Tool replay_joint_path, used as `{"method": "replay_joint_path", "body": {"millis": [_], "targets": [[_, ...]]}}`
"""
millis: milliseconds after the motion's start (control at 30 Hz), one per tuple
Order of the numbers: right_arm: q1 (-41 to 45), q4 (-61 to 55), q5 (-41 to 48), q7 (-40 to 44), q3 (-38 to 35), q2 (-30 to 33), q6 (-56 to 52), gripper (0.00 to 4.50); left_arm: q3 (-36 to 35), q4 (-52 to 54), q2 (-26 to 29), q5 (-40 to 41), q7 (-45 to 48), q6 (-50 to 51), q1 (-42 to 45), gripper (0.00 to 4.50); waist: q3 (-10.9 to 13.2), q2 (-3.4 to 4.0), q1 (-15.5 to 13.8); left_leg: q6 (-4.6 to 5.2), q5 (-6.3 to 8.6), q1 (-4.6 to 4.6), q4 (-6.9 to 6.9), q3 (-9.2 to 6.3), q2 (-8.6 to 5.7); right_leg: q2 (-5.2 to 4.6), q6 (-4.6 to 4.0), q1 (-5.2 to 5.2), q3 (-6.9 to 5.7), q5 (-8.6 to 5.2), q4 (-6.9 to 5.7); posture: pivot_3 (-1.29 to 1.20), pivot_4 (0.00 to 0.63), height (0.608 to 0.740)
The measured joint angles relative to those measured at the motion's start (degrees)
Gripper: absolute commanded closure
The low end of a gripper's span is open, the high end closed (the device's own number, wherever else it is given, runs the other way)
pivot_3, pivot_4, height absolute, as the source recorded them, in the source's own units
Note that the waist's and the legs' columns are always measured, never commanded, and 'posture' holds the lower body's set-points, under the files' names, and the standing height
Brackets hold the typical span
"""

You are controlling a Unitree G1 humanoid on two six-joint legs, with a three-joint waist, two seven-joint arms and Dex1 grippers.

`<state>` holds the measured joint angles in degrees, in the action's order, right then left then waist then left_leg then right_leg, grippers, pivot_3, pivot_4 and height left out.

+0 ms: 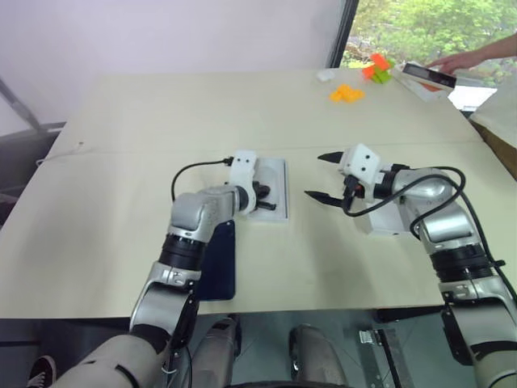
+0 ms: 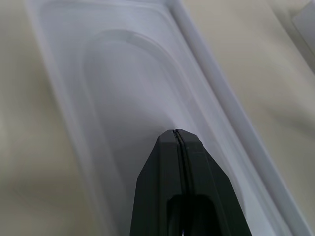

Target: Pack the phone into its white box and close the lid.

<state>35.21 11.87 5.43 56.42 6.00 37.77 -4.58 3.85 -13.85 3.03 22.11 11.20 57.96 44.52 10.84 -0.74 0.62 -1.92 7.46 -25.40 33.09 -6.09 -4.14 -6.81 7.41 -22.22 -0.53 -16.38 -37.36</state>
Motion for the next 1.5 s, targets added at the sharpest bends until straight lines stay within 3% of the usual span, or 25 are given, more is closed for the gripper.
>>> {"method": "replay_joint_path", "body": {"millis": [333,533,767,1000,1100,1167,1267,1433,1500], "targets": [[0.04,0.00,-0.20,-0.37,-0.01,0.00,0.01,0.00,0.42,-0.96,0.04,-2.13,2.43,-1.31,0.45,4.47,0.00,0.00,0.03,0.00,0.00,-0.01,-0.01,-0.01,0.00,0.00,0.04,-0.01,0.00,0.02,0.00,0.00,0.150,0.740],[0.06,-0.02,-0.21,-0.41,-0.05,0.01,0.04,0.00,-2.77,7.90,0.97,-1.09,2.37,-0.77,-1.24,4.47,0.00,0.00,0.19,0.00,0.00,-0.01,-0.04,-0.11,0.02,0.00,0.04,-0.07,0.01,0.02,-0.01,0.00,0.150,0.740],[1.81,-0.15,2.75,0.88,-0.91,-0.50,-2.07,0.00,-9.54,24.21,8.78,5.64,5.50,6.55,-4.08,4.47,0.01,0.02,0.19,0.00,0.00,0.00,-0.04,-0.15,0.03,0.01,0.04,-0.04,0.02,0.02,-0.01,0.00,0.150,0.740],[1.61,-1.75,4.37,2.29,-1.32,-0.61,-3.40,0.00,-14.65,30.41,19.38,9.38,9.28,10.44,-10.11,4.47,0.02,0.03,0.23,0.00,0.00,0.01,-0.06,-0.17,0.06,0.02,0.02,-0.08,0.03,0.02,-0.03,0.00,0.150,0.740],[0.02,-6.65,5.94,2.48,-1.26,-1.40,-5.57,0.00,-22.47,33.27,22.82,15.64,11.91,16.59,-13.92,3.22,0.02,0.03,0.48,0.02,0.02,0.00,-0.10,-0.18,0.10,0.02,0.03,-0.12,0.06,0.01,-0.02,0.00,0.150,0.740],[-2.13,-11.77,7.28,2.48,-0.77,-2.43,-7.57,0.00,-28.07,35.45,26.13,18.94,13.10,20.84,-17.42,3.22,0.02,0.02,0.55,0.02,0.02,0.00,-0.18,-0.21,0.13,0.03,0.02,-0.18,0.06,0.01,-0.03,0.00,0.150,0.740],[-4.29,-17.31,8.99,2.45,0.91,-3.93,-11.17,0.00,-34.69,37.71,28.73,22.26,13.46,25.49,-19.71,2.47,0.03,0.03,0.16,0.00,0.02,0.01,-0.15,-0.26,0.19,0.03,-0.02,-0.15,0.04,0.00,-0.05,0.00,0.150,0.740],[-5.81,-24.12,9.23,2.17,4.14,-5.03,-13.02,0.00,-44.21,40.27,30.99,28.57,15.38,32.77,-26.60,0.13,0.01,0.00,0.29,-0.12,0.11,0.04,-0.05,-0.19,0.18,-0.02,-0.36,-0.07,0.10,-0.06,0.10,0.00,0.150,0.740],[-6.40,-24.76,9.06,2.14,4.60,-5.02,-12.49,0.00,-46.47,40.36,32.04,32.75,17.41,34.05,-32.50,0.05,0.01,-0.01,0.42,-0.12,0.11,0.03,-0.09,-0.18,0.26,-0.01,-0.40,-0.12,0.13,-0.05,0.10,0.00,0.150,0.740]]}}
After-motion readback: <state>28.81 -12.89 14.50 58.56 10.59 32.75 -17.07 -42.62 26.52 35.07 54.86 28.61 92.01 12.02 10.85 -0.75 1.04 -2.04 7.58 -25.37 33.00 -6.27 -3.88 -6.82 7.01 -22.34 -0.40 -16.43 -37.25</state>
